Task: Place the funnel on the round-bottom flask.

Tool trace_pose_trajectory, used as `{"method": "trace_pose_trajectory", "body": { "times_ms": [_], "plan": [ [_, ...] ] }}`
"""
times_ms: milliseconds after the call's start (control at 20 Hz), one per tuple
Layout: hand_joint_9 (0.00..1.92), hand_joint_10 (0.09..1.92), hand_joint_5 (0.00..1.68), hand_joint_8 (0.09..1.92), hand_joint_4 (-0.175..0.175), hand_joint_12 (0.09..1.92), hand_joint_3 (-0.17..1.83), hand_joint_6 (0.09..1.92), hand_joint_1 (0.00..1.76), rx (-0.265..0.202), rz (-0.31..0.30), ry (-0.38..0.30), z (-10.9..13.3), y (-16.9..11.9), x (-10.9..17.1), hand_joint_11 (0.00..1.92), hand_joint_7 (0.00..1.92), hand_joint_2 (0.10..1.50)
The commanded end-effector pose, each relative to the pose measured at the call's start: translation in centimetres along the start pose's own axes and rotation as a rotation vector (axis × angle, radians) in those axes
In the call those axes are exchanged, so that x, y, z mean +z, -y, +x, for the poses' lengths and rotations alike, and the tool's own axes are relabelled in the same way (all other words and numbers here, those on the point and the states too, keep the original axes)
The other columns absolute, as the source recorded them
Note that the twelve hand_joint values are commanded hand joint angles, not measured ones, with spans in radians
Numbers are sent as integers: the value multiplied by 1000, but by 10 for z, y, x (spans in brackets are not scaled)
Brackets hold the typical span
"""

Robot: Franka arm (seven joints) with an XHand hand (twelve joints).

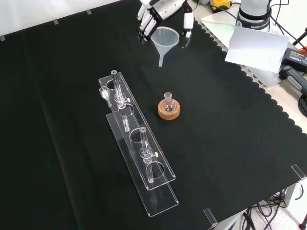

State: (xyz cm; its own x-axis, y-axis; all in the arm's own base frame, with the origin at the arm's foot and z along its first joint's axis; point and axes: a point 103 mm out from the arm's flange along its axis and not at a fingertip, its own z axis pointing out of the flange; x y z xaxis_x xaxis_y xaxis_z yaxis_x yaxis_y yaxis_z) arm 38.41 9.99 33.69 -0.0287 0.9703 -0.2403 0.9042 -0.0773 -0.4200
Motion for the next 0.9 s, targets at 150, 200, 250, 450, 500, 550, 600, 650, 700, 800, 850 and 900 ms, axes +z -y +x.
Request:
{"method": "trace_pose_trajectory", "body": {
  "times_ms": [150, 200, 250, 450, 500, 550, 600, 650, 700, 800, 850, 900],
  "plan": [
    [775, 468, 935, 671, 27, 1162, 489, 750, 896, -21, 50, 3, 29, -12, 33, 609, 449, 778],
    [774, 468, 933, 671, 26, 1162, 490, 750, 896, -26, 56, 3, 29, -14, 37, 609, 449, 778],
    [774, 467, 930, 671, 24, 1162, 490, 750, 897, -39, 63, 19, 32, -16, 40, 609, 449, 778],
    [773, 466, 922, 672, 19, 1162, 492, 752, 898, -66, 84, 16, 34, -26, 51, 609, 447, 777],
    [772, 466, 920, 672, 18, 1162, 493, 753, 898, -63, 87, 15, 35, -28, 53, 609, 446, 777],
    [771, 466, 919, 672, 17, 1162, 493, 753, 898, -60, 88, 11, 36, -30, 54, 609, 445, 777],
    [770, 465, 918, 672, 16, 1162, 493, 754, 898, -53, 89, 2, 36, -31, 56, 609, 444, 777],
    [769, 465, 917, 672, 16, 1162, 494, 755, 899, -50, 87, -1, 37, -32, 57, 609, 443, 777],
    [768, 465, 916, 672, 15, 1162, 494, 756, 899, -36, 85, 1, 37, -32, 58, 609, 443, 777],
    [767, 465, 915, 672, 15, 1162, 495, 757, 900, -31, 85, 3, 41, -34, 59, 609, 442, 778],
    [767, 465, 915, 672, 14, 1162, 496, 758, 901, -32, 88, 3, 43, -35, 59, 609, 441, 778],
    [767, 465, 915, 673, 14, 1162, 496, 759, 901, -33, 86, 1, 44, -37, 59, 609, 440, 778]
  ]
}}
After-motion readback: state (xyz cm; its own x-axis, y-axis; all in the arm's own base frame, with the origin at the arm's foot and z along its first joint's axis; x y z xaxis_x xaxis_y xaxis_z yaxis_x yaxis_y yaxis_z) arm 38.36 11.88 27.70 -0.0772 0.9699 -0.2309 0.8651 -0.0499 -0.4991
